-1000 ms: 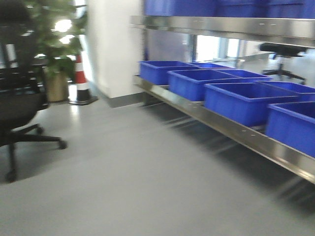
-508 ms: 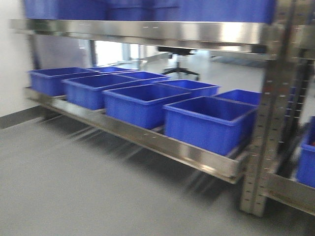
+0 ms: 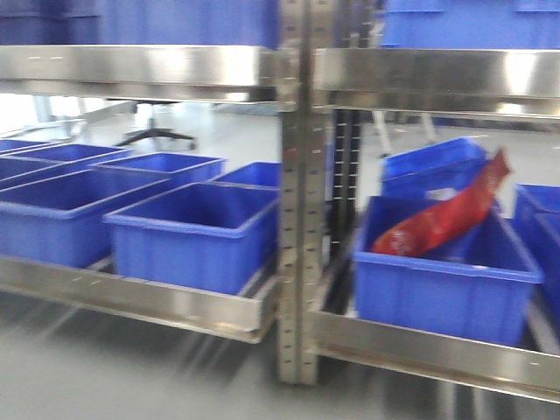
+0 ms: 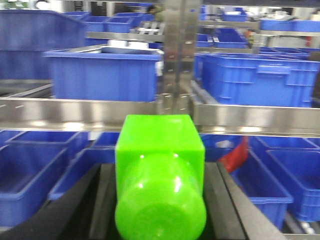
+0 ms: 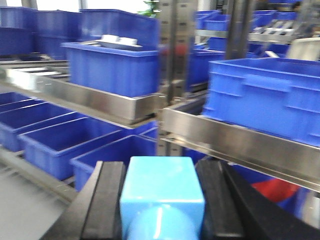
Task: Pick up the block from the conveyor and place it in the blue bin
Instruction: 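Drive up to the steel shelf of blue bins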
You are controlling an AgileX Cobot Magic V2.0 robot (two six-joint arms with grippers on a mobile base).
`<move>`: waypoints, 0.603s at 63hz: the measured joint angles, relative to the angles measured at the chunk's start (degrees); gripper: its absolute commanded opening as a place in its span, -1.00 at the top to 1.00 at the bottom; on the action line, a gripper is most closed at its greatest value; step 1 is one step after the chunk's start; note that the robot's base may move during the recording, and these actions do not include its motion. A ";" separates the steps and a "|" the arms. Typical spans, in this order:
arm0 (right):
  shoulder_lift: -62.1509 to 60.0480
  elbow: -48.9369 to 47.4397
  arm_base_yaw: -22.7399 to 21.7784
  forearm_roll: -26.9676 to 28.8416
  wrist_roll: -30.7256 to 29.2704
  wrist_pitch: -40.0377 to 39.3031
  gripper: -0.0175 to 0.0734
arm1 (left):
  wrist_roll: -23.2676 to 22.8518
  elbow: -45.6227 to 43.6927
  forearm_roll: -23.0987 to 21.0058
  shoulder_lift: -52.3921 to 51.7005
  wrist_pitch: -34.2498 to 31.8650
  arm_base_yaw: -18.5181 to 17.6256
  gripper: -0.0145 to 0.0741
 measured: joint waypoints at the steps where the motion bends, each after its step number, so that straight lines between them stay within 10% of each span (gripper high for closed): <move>1: 0.00 0.00 0.00 0.00 0.00 0.00 0.98 | 0.00 0.00 0.00 0.00 0.00 0.00 0.92; 38: 0.00 0.00 0.00 0.00 0.00 0.00 0.98 | 0.00 0.00 0.00 0.00 0.00 0.00 0.92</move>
